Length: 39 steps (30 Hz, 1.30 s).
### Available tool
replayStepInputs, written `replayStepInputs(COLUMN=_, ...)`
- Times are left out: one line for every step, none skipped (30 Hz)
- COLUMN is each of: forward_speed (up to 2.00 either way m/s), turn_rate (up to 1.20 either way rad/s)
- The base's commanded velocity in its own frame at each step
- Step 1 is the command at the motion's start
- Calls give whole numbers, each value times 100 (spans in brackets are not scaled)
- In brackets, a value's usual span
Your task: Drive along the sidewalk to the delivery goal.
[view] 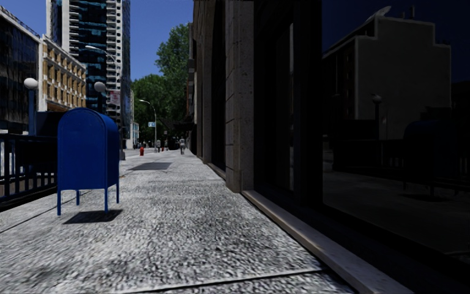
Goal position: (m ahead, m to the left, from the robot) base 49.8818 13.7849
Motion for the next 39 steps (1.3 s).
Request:
replayStepInputs(forward_speed=200, turn_rate=34)
replayStepInputs(forward_speed=200, turn_rate=15)
replayStepInputs(forward_speed=200, turn_rate=1)
replayStepInputs(forward_speed=200, turn_rate=0)
replayStepInputs(forward_speed=200, turn_rate=0)
replayStepInputs(forward_speed=200, turn_rate=0)
replayStepInputs(forward_speed=200, turn_rate=0)
replayStepInputs(forward_speed=200, turn_rate=0)
replayStepInputs(forward_speed=200, turn_rate=0)
replayStepInputs(forward_speed=200, turn_rate=0)
replayStepInputs(forward_speed=200, turn_rate=2)
replayStepInputs(forward_speed=200, turn_rate=2)
replayStepInputs(forward_speed=200, turn_rate=23)
replayStepInputs(forward_speed=200, turn_rate=40)
replayStepInputs(forward_speed=200, turn_rate=54)
replayStepInputs(forward_speed=200, turn_rate=62)
replayStepInputs(forward_speed=200, turn_rate=67)
replayStepInputs(forward_speed=200, turn_rate=68)
replayStepInputs(forward_speed=200, turn_rate=68)
replayStepInputs(forward_speed=200, turn_rate=69)
replayStepInputs(forward_speed=200, turn_rate=24)
replayStepInputs(forward_speed=200, turn_rate=3)
replayStepInputs(forward_speed=200, turn_rate=0)
replayStepInputs(forward_speed=200, turn_rate=0)
replayStepInputs(forward_speed=200, turn_rate=0)
replayStepInputs(forward_speed=200, turn_rate=0)
replayStepInputs(forward_speed=200, turn_rate=0)
replayStepInputs(forward_speed=200, turn_rate=0)
replayStepInputs(forward_speed=200, turn_rate=0)
replayStepInputs(forward_speed=200, turn_rate=0)
replayStepInputs(forward_speed=200, turn_rate=0)
replayStepInputs(forward_speed=200, turn_rate=0)
replayStepInputs(forward_speed=200, turn_rate=0)
replayStepInputs(forward_speed=200, turn_rate=0)
replayStepInputs(forward_speed=200, turn_rate=0)
replayStepInputs(forward_speed=200, turn_rate=0)
replayStepInputs(forward_speed=200, turn_rate=0)
replayStepInputs(forward_speed=200, turn_rate=0)
replayStepInputs(forward_speed=200, turn_rate=0)
